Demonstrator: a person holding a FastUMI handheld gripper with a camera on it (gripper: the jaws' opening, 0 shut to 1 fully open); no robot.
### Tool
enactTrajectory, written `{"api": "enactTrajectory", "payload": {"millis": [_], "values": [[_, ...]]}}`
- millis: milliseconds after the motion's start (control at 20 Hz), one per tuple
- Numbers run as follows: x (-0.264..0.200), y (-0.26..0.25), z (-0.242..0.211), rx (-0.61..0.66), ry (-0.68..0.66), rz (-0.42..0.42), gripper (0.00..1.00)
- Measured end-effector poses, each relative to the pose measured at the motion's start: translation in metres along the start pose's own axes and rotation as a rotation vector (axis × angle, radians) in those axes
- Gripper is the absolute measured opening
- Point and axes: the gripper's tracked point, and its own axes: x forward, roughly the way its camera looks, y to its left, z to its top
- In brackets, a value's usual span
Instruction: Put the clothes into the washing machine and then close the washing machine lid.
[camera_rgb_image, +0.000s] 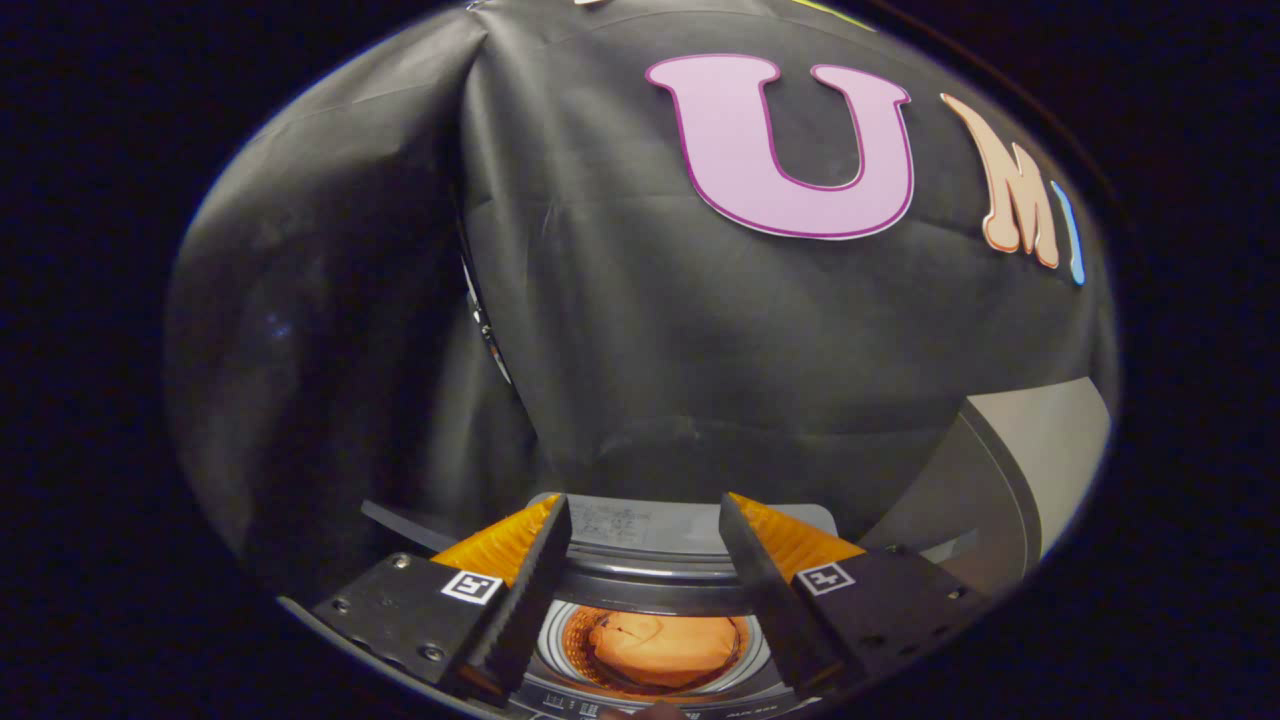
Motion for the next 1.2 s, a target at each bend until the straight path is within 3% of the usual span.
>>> {"api": "enactTrajectory", "payload": {"millis": [250, 450, 1200], "values": [[0.002, 0.000, -0.001, -0.001, 0.024, 0.017, 0.91], [-0.001, 0.000, 0.007, -0.101, 0.005, -0.029, 0.93], [0.001, -0.002, 0.004, 0.018, -0.035, 0.022, 0.93]]}}
